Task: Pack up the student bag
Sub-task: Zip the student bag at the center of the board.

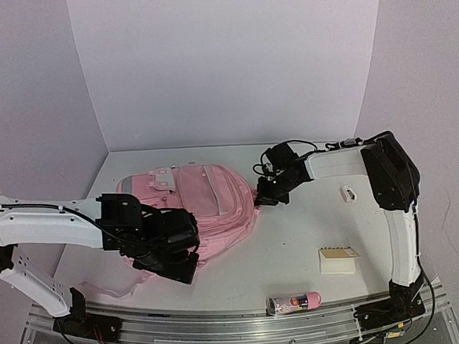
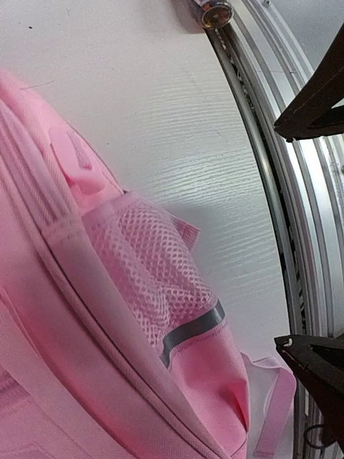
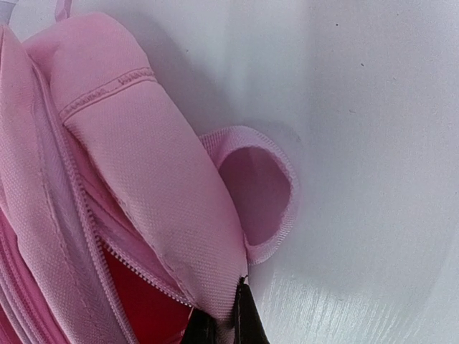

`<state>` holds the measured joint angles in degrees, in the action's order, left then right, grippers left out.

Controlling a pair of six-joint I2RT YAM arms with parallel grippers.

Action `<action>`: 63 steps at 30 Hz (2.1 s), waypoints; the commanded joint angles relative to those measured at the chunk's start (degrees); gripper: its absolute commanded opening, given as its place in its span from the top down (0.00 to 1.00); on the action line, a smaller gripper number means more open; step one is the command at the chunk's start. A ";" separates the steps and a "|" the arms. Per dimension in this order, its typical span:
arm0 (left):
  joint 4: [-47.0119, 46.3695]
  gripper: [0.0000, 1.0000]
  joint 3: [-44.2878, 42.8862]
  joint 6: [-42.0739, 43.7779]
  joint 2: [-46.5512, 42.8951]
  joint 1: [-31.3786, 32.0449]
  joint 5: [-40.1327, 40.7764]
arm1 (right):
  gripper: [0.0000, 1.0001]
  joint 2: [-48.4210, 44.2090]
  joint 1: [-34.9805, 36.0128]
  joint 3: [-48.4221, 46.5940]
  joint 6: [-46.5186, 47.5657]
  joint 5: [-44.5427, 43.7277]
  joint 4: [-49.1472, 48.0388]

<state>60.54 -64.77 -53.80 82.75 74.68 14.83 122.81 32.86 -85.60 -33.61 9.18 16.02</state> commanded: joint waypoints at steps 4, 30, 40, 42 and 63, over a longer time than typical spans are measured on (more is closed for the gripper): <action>18.63 0.09 -12.68 -1.36 19.39 5.52 13.05 | 0.99 -1.83 -2.72 -3.50 2.77 -0.15 3.09; 21.35 0.38 -7.73 -5.31 32.02 3.20 29.34 | 1.00 2.71 -5.72 -6.49 2.46 3.47 5.16; 19.03 1.00 -6.56 -6.51 29.33 -0.13 34.90 | 0.99 3.92 -6.03 -8.57 3.25 4.37 5.63; 18.93 1.00 -7.45 -6.66 28.46 -0.18 35.26 | 0.85 2.83 -6.22 -8.30 4.51 4.08 6.53; -1.20 1.00 -19.88 15.75 18.13 -0.32 26.76 | 0.43 -37.31 12.61 40.58 18.33 4.04 -24.63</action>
<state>64.04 -79.55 -40.86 104.75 73.98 38.08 85.61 37.15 -49.30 -18.39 8.66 9.02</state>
